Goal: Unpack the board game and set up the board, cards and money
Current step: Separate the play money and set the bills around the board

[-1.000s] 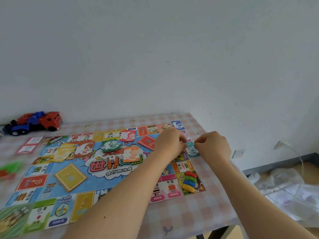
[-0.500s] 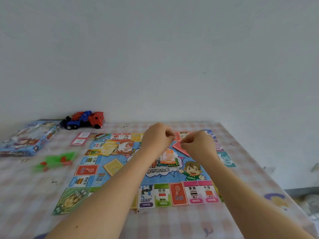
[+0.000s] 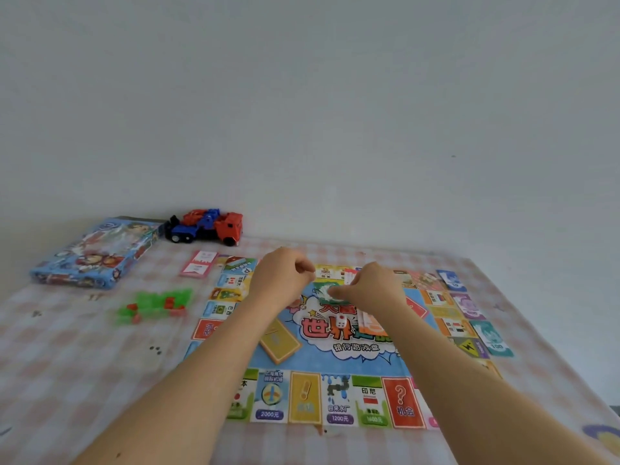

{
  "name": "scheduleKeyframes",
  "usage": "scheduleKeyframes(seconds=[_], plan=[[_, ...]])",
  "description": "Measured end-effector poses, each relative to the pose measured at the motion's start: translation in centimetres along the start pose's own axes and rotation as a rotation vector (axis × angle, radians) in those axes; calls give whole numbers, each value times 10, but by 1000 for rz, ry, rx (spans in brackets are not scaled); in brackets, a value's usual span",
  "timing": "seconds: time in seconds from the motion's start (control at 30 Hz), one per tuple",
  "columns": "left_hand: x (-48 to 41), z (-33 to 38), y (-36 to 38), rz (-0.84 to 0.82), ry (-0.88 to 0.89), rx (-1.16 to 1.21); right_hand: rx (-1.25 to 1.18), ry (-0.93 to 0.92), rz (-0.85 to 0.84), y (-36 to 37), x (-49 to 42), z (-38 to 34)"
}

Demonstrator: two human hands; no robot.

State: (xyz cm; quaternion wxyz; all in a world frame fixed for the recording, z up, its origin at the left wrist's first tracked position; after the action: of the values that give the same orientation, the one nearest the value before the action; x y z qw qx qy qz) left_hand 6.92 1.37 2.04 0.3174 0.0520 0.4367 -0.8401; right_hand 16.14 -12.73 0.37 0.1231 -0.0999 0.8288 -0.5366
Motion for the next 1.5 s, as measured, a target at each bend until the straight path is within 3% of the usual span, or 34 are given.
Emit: scheduleKeyframes(seconds=[0.23, 0.5, 0.63, 0.93, 1.33, 1.5], plan=[[-10, -8, -6, 51, -3, 45, 136, -4, 8, 3, -1, -11], [-22, -31, -30, 130, -32, 92, -62, -126, 135, -11, 0, -35], [-25, -42, -38, 140, -72, 133, -113, -257, -10, -3, 2, -58], [-23, -70, -41, 99, -152, 134, 105, -453, -298, 27, 0, -100], [-26, -75, -37, 59, -157, 150, 70, -328, -330, 24, -3, -111], [-25, -65, -35, 69, -128, 197, -216, -206, -297, 8, -7, -94]])
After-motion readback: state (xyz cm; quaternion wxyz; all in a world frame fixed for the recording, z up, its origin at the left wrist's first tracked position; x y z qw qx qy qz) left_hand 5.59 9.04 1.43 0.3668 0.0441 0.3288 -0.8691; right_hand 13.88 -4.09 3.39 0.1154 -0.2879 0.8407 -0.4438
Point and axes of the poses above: each hand's wrist, its own x-axis away from the middle knuckle, its own y-axis out of the palm, z = x × y, the point moved 5 cm from there along -x, towards the middle knuckle, and after that the axes turned 7 degrees about z, right-handed, at the moved point
